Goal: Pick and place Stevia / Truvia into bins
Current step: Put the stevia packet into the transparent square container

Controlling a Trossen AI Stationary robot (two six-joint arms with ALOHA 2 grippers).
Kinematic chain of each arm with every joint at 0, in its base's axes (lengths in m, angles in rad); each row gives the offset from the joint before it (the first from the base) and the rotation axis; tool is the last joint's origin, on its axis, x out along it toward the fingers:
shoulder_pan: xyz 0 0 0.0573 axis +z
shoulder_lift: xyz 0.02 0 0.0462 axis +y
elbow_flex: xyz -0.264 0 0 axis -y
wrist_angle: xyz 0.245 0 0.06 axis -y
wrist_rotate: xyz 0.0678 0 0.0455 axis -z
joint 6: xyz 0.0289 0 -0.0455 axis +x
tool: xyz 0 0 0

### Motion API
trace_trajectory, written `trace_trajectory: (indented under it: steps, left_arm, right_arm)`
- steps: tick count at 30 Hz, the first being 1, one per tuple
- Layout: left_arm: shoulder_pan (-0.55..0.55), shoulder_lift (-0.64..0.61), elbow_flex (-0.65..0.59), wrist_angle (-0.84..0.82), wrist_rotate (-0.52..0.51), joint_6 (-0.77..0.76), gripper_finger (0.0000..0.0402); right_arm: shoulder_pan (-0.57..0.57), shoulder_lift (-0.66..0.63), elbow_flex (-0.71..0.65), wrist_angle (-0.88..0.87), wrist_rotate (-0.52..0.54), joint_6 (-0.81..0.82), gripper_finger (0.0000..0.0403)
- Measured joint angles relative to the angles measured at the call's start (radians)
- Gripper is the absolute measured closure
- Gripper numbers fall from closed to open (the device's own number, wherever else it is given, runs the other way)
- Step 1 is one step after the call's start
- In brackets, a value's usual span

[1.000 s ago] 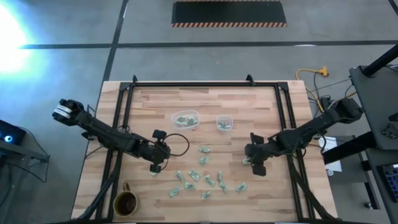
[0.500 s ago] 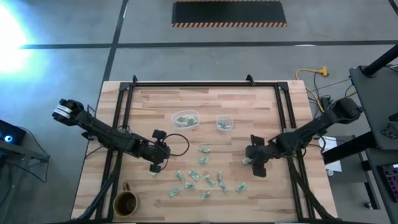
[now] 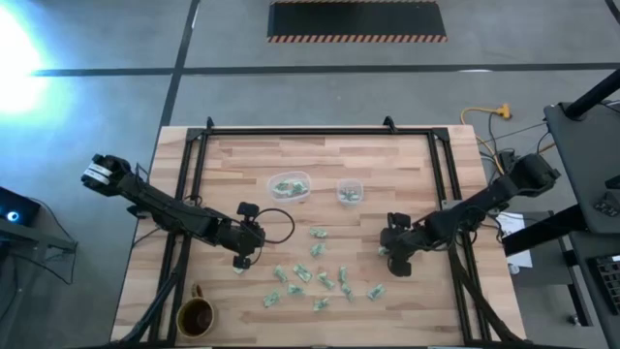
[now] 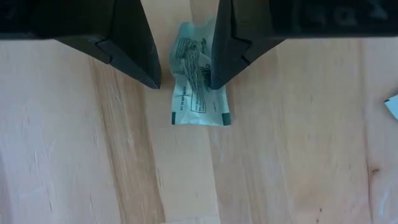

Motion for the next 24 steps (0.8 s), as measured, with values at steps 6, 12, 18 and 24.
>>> trace_trajectory:
  steps: [6, 12, 18, 24]
  left_arm:
    - [0.0, 0.0, 0.0, 0.0, 0.0, 0.0, 0.0305]
    - [0.0, 0.0, 0.0, 0.001, 0.0, 0.0, 0.0305]
    - [0.0, 0.0, 0.0, 0.002, 0.0, 0.0, 0.0305]
    - [0.0, 0.0, 0.0, 0.001, 0.0, 0.0, 0.0305]
  right_arm:
    - [0.0, 0.001, 0.001, -0.006, 0.014, 0.0, 0.0285]
    - [0.0, -0.029, -0.003, -0.01, 0.027, -0.009, 0.0327]
    - [-0.001, -0.032, -0.003, -0.01, 0.04, -0.041, 0.037]
    - [-0.001, -0.034, 0.008, -0.012, 0.058, -0.091, 0.0393]
